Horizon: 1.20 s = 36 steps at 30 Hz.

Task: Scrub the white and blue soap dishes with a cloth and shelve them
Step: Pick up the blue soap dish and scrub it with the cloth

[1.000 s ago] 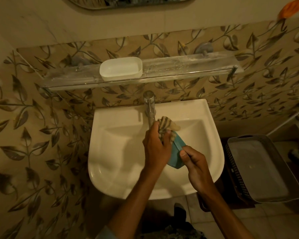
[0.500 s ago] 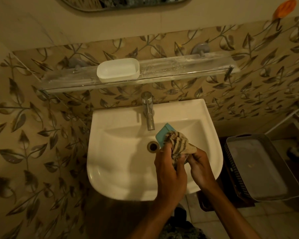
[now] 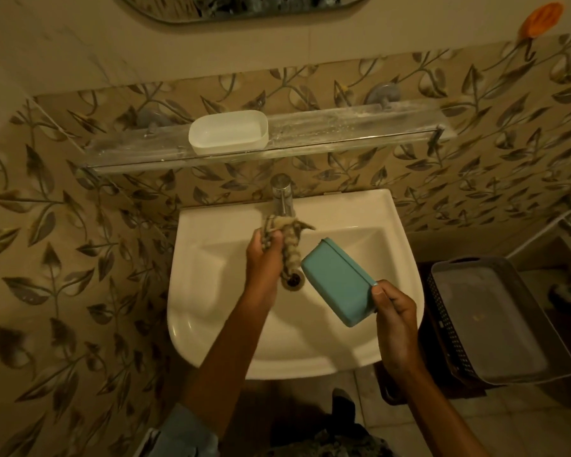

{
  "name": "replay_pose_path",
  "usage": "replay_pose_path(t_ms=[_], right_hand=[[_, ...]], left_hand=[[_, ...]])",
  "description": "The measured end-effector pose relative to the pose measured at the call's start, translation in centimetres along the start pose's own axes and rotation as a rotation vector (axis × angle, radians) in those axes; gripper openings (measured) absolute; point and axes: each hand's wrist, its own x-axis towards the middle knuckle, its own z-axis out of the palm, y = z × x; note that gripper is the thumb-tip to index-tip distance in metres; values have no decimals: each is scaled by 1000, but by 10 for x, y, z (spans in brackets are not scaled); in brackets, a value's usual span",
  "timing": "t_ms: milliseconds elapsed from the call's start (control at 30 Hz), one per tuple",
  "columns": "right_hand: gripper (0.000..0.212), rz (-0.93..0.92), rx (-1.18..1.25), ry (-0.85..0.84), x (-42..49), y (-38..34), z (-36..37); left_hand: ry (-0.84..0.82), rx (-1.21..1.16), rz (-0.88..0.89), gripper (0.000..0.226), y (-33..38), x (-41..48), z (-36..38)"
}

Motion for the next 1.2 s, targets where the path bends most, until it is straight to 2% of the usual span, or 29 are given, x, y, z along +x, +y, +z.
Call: replay_pose_path(t_ms=[100, 167, 200, 267, 333, 433, 500, 567, 667, 733, 767, 800, 867, 933, 1033, 1133, 1200], right_hand=[[27, 7, -3, 96, 1, -8, -3], [34, 46, 37, 151, 3, -10, -4], [31, 72, 93, 159, 4, -11, -4], [19, 111, 208, 133, 3, -12, -2], [17, 115, 246, 96, 2, -10, -2], [20, 91, 112, 7, 0, -4, -8], [22, 88, 11, -116, 0, -2, -18], [37, 101, -55, -215, 2, 0, -28], [42, 115, -140, -236, 8, 1, -29], [29, 139, -68, -149, 12, -2, -19], [20, 156, 1, -69, 14, -4, -13], [21, 182, 78, 36, 16, -4, -8], [39, 293, 188, 263, 21, -2, -1], [48, 386, 153, 423, 29, -2, 2], [45, 390, -25, 508, 41, -2, 4], [48, 347, -41, 517, 47, -3, 7], [40, 334, -37, 529, 50, -3, 10]], left_hand=[[40, -233, -135, 19, -10, -1, -19], [25, -343, -243, 32, -24, -11, -24], [-6, -402, -302, 38, -31, -18, -23], [-63, -506, -425, 45, -39, -35, -17], [-94, -580, -552, 44, -42, -48, -8], [-159, -660, -648, 39, -41, -60, -1], [-160, -682, -591, 38, -37, -61, -1], [-136, -652, -507, 38, -31, -59, -5], [-118, -510, -367, 34, -24, -61, -9], [-110, -395, -278, 33, -25, -67, -8], [-107, -351, -242, 32, -26, -70, -7], [-111, -313, -208, 31, -27, -73, -6], [-122, -243, -136, 27, -27, -78, -3], [-105, -181, -67, 22, -26, -82, 1], [0, -59, 37, 16, -19, -84, 7], [115, 61, 181, 13, -6, -82, 9], [145, 109, 279, 14, 4, -80, 9]])
